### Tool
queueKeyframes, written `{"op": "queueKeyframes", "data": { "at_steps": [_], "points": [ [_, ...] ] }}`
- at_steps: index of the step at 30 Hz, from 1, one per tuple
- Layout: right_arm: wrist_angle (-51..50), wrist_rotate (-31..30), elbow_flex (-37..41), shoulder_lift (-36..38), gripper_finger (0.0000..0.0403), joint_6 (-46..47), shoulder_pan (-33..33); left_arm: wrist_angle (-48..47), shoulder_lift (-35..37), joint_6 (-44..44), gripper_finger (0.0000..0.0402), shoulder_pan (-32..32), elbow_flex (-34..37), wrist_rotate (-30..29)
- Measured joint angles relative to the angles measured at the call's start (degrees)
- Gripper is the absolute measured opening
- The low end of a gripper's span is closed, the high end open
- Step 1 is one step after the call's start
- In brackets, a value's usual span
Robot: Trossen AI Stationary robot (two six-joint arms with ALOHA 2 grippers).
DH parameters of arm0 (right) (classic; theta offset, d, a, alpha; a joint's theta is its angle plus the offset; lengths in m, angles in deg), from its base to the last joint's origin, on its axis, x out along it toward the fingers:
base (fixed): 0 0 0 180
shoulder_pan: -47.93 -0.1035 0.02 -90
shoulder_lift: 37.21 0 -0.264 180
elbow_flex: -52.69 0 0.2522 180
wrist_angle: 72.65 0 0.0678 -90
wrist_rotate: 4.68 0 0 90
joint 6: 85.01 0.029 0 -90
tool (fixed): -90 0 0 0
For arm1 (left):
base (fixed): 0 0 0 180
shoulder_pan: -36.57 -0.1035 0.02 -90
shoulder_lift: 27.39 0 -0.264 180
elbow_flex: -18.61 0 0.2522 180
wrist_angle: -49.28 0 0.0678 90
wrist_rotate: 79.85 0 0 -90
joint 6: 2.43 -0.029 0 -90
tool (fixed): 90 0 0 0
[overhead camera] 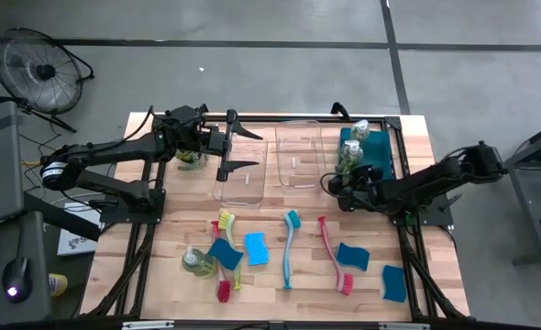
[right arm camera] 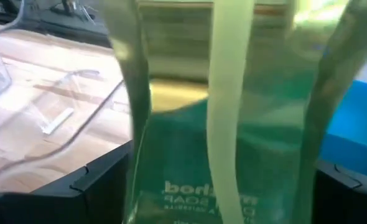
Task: Pick & Place Kitchen Sink Supplies
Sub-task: Put the top green dishwashing liquid dispenser into the blue bin
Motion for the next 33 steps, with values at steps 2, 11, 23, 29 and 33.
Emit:
{"op": "queueKeyframes", "data": {
  "at_steps": [2, 11, 23, 29, 33],
  "points": [
    [-1.0, -0.2, 0.0, 2.2, 0.0337, -0.8, 0.0, 0.0, 0.0, 0.0, 0.0294, 0.0, 0.0, 0.0],
    [-5.9, -1.0, 0.0, 11.6, 0.0334, -3.0, 0.0, 0.0, 0.0, 0.0, 0.0294, 0.0, 0.0, 0.0],
    [-8.0, -1.2, 0.0, 21.5, 0.0334, -8.5, 0.0, 0.0, 0.0, 0.0, 0.0294, 0.0, 0.0, 0.0],
    [-7.8, -1.0, 0.0, 25.5, 0.0334, -11.7, 0.0, 0.0, 0.0, 0.0, 0.0294, 0.0, 0.0, 0.0],
    [-7.7, 0.1, 0.0, 27.6, 0.0333, -13.1, 0.0, 0.0, 0.0, 0.0, 0.0294, 0.0, 0.0, 0.0]
  ]
}}
